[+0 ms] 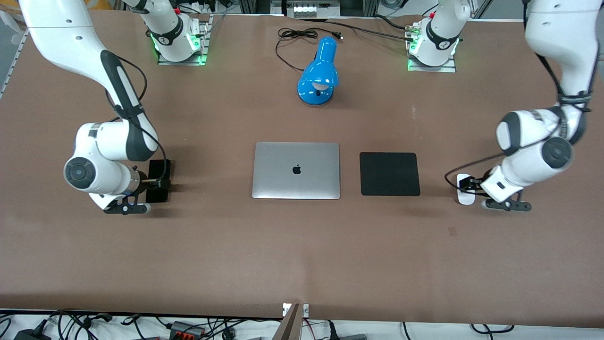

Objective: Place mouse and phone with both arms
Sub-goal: 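Grasp the phone with the right gripper while the left gripper grasps the mouse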

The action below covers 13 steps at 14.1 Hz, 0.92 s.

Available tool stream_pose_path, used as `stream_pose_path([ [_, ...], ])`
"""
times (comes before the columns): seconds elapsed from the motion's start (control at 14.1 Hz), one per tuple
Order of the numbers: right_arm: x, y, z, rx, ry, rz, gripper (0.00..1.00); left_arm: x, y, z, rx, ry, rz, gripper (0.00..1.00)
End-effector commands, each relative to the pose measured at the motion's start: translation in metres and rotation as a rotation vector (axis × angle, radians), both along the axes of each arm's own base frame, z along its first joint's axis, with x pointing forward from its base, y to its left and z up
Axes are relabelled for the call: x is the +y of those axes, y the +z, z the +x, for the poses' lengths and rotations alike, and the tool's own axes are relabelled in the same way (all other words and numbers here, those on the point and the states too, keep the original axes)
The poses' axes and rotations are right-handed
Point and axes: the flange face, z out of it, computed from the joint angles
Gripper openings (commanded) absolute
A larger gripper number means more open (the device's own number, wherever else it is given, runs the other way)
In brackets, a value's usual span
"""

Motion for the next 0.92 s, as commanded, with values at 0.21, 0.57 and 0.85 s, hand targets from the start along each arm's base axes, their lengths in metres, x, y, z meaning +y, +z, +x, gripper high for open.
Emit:
stream_pose_path([
  [0.21, -0.008, -0.004, -0.019, -0.007, -0.028, 0.001, 1.00, 0.002, -0.039, -0.033, -0.053, -0.075, 0.016, 1.00],
  [0.57, -0.015, -0.009, -0.023, 0.003, -0.039, 0.000, 1.00, 0.008, -0.055, -0.034, -0.072, -0.067, 0.019, 0.84],
  [0.85, -0.014, -0.016, -0.024, -0.018, -0.045, 0.000, 1.00, 0.008, -0.058, -0.034, -0.065, -0.056, 0.017, 0.37],
])
